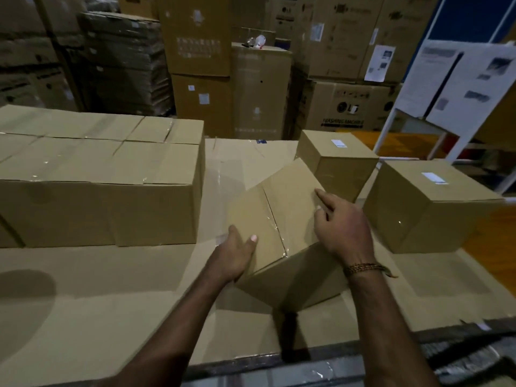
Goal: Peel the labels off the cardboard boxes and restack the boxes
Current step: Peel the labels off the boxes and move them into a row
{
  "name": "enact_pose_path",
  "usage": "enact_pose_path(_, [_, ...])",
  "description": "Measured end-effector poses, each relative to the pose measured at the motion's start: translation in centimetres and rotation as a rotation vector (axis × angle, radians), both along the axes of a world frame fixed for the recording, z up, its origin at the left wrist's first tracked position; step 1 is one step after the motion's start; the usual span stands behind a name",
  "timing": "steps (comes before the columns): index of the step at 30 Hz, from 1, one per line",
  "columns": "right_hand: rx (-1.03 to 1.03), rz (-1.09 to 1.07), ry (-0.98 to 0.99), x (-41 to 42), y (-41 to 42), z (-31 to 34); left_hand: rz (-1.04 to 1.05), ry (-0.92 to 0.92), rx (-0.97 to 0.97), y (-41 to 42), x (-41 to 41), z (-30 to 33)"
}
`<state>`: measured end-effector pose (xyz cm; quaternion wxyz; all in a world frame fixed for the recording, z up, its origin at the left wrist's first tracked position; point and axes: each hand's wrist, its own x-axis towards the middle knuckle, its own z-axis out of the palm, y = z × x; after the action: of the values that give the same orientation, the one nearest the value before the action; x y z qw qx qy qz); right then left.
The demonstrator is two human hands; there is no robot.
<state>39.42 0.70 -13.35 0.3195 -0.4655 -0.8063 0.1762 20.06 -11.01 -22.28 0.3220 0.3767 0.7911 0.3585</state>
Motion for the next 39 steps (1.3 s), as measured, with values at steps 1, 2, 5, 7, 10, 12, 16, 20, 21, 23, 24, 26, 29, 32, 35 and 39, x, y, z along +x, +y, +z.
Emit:
enact_pose_path(1, [-0.012, 0.015, 0.013, 0.4, 0.9, -0.1, 0.03, 0.037, 0.012, 0.8, 0.4, 0.2])
enact_pose_path(2, [-0.027, 0.028, 0.03, 0.8, 1.8, -0.2, 0.057, 0.07, 0.029, 1.5, 0.6, 0.4])
enact_pose_path(5, [-0.081, 0.066, 0.076, 1.2, 4.4, -0.8, 0.147, 0.143, 0.089, 3.3, 0.8, 1.0])
enact_pose_path(7, [-0.132, 0.097, 0.118, 0.8, 6.0, -1.3, 0.207, 0.187, 0.113, 4.3, 0.5, 1.5])
enact_pose_path(10, [-0.195, 0.142, 0.163, -0.2, 8.2, -2.6, 0.248, 0.238, 0.135, 5.6, -0.7, 1.7])
enact_pose_path(12, [-0.228, 0.173, 0.17, -1.0, 9.7, -4.0, 0.242, 0.251, 0.112, 6.4, -1.7, 1.4])
enact_pose_path(16, [-0.301, 0.201, 0.148, -2.8, 12.7, -6.4, 0.177, 0.258, 0.083, 8.3, -3.9, 1.1])
enact_pose_path(20, [-0.344, 0.159, 0.215, -4.7, 15.0, -8.2, 0.05, 0.268, 0.047, 9.9, -6.6, 1.5])
enact_pose_path(21, [-0.341, 0.14, 0.243, -5.5, 15.5, -8.4, 0.018, 0.281, 0.031, 10.5, -7.5, 1.8])
enact_pose_path(23, [-0.332, 0.111, 0.277, -7.1, 16.5, -8.7, -0.014, 0.346, -0.015, 11.5, -9.1, 2.6])
enact_pose_path(24, [-0.328, 0.107, 0.285, -8.2, 17.2, -8.8, -0.02, 0.415, -0.034, 12.0, -10.1, 3.1])
enact_pose_path(26, [-0.321, 0.109, 0.289, -10.4, 18.6, -8.9, -0.029, 0.574, -0.043, 13.0, -11.9, 4.2])
enact_pose_path(29, [-0.318, 0.1, 0.305, -13.9, 20.5, -8.9, 0.014, 0.751, -0.015, 14.1, -15.0, 5.7])
enact_pose_path(32, [-0.333, 0.093, 0.31, -17.4, 22.3, -8.7, 0.077, 0.893, -0.052, 15.2, -19.0, 6.8])
enact_pose_path(35, [-0.34, 0.086, 0.313, -20.7, 24.3, -8.7, 0.114, 0.86, -0.086, 16.4, -23.3, 7.7])
enact_pose_path(39, [-0.344, 0.085, 0.333, -24.6, 26.7, -8.9, 0.121, 0.8, -0.151, 18.5, -28.8, 7.5])
